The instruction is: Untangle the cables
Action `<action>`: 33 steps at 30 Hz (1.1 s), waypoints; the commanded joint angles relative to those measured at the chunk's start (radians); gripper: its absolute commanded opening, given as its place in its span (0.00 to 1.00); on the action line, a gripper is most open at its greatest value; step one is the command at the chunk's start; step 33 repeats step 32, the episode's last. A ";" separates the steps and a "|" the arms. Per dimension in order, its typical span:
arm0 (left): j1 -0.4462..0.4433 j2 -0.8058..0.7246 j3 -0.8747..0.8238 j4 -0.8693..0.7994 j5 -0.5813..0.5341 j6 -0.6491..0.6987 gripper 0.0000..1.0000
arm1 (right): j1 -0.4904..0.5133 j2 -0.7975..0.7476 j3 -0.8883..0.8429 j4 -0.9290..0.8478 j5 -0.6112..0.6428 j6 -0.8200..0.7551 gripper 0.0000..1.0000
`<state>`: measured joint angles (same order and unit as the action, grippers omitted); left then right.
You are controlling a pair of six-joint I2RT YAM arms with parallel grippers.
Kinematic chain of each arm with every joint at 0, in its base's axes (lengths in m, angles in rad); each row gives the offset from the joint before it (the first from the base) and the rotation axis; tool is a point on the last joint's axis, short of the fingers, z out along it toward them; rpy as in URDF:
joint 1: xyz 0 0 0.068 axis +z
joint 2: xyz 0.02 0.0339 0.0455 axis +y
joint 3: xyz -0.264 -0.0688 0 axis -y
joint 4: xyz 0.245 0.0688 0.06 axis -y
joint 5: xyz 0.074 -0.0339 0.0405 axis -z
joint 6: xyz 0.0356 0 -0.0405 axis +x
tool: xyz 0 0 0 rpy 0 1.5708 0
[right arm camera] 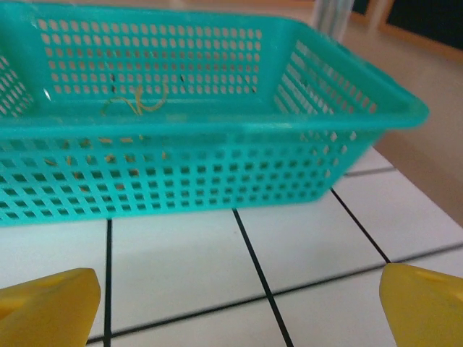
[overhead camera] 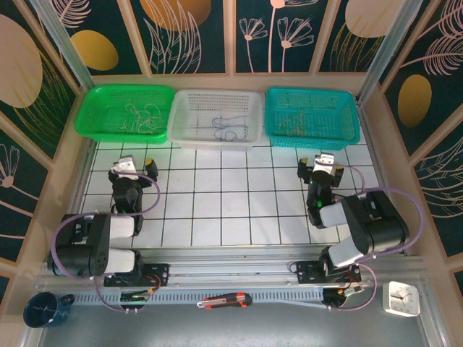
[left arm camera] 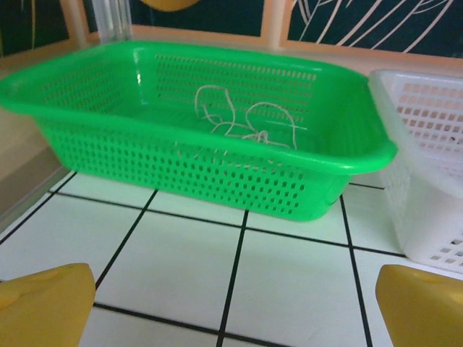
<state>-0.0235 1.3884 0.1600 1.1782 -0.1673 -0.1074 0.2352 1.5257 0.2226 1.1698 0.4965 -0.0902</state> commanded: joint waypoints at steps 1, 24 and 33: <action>-0.013 0.065 -0.015 0.212 0.024 0.065 0.99 | -0.074 -0.019 -0.048 0.226 -0.130 -0.014 0.99; 0.014 0.143 0.082 0.100 0.023 0.029 0.99 | -0.250 0.036 -0.006 0.156 -0.431 0.113 0.99; 0.014 0.145 0.083 0.097 0.025 0.028 0.99 | -0.254 0.035 -0.005 0.154 -0.446 0.113 0.99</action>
